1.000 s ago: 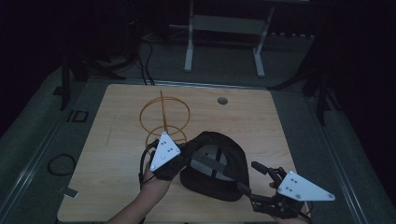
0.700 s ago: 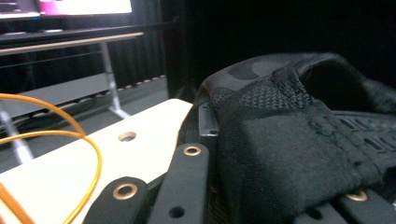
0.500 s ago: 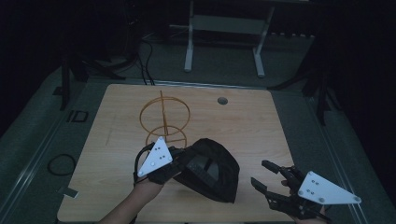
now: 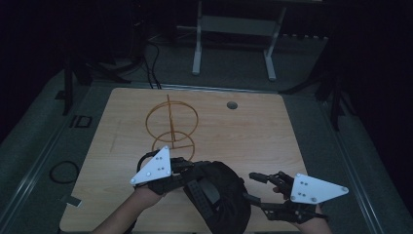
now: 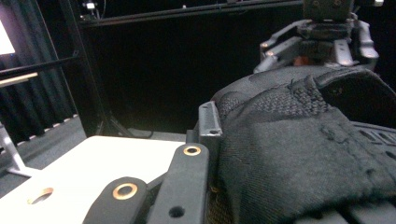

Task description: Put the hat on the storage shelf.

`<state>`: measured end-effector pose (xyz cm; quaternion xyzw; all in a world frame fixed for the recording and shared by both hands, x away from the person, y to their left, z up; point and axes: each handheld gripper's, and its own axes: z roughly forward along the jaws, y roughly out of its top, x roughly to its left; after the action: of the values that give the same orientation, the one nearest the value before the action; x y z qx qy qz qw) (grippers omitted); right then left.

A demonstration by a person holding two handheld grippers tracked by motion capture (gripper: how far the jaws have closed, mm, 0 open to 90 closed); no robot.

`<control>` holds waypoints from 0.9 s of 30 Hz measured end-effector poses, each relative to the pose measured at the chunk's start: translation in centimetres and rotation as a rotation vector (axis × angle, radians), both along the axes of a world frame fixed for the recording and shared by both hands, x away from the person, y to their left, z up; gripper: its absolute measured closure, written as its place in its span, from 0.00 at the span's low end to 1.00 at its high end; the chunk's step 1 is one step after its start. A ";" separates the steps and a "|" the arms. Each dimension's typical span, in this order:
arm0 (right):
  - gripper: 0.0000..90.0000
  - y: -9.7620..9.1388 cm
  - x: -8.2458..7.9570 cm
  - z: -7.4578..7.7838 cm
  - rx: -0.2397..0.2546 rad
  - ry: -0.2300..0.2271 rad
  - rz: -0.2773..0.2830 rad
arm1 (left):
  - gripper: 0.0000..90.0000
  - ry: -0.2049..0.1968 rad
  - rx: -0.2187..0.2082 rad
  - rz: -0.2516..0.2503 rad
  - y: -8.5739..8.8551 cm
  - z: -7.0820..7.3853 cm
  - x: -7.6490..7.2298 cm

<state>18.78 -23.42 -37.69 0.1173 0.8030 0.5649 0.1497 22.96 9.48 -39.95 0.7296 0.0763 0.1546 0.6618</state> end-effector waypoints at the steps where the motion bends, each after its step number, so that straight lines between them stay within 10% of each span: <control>1: 0.48 0.4 0.0 0.0 -0.016 -0.010 -0.004 | 0.99 -0.001 -0.003 -0.005 0.0 0.0 -0.1; 16: 0.48 3.2 0.7 -0.3 -0.066 -0.031 -0.001 | 0.99 0.009 -0.034 -0.029 0.0 0.4 0.0; 27: 0.82 3.5 0.8 -0.4 -0.080 -0.045 -0.008 | 0.99 0.016 -0.038 -0.033 -0.2 0.6 0.0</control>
<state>19.57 -19.94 -38.14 0.1017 0.8208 0.5341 0.1748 23.00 9.30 -39.38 0.7192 0.0722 0.1363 0.6774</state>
